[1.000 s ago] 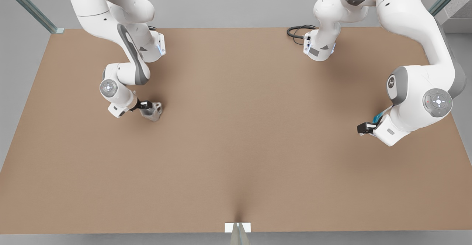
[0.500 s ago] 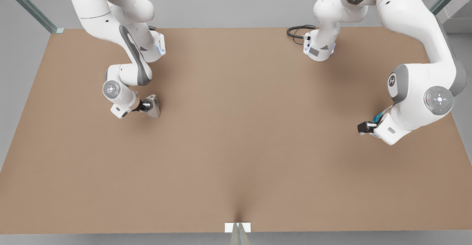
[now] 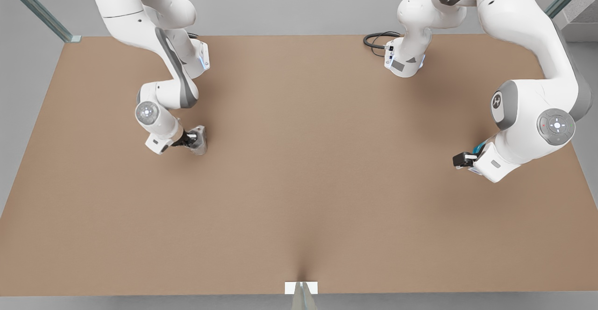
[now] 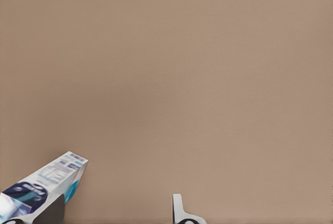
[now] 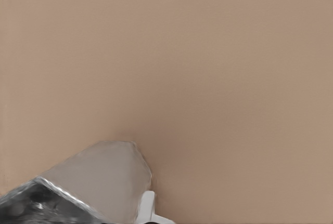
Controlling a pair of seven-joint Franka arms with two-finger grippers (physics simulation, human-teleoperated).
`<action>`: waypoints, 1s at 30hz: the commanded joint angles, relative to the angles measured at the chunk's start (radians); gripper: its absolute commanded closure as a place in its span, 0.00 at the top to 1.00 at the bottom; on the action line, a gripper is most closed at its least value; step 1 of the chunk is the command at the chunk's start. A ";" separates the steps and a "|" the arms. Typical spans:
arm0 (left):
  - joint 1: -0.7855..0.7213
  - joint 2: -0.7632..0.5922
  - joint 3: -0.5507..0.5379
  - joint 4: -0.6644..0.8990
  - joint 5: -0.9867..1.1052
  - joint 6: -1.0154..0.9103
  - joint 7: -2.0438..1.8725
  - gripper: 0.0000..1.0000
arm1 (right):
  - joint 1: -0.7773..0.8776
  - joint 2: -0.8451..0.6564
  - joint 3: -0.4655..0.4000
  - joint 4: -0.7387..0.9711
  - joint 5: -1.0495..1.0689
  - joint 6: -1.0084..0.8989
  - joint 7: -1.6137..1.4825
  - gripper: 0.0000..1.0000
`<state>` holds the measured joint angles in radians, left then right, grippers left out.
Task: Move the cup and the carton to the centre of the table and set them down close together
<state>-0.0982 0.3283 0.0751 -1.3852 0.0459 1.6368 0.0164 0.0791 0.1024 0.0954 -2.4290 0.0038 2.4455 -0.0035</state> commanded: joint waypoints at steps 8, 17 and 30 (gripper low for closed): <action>0.000 0.000 0.000 0.000 0.000 0.002 -0.001 1.00 | 0.044 0.023 0.000 0.054 0.024 -0.007 0.004 0.21; 0.000 0.001 0.000 0.000 0.000 0.002 -0.001 1.00 | 0.126 0.151 0.079 0.271 0.035 -0.080 0.221 0.21; 0.000 0.005 0.000 0.000 0.000 0.002 -0.003 1.00 | 0.320 0.497 0.044 0.855 0.107 -0.299 0.415 0.21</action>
<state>-0.0982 0.3315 0.0751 -1.3852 0.0459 1.6383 0.0138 0.4166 0.6206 0.1345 -1.5466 0.1142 2.1471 0.4322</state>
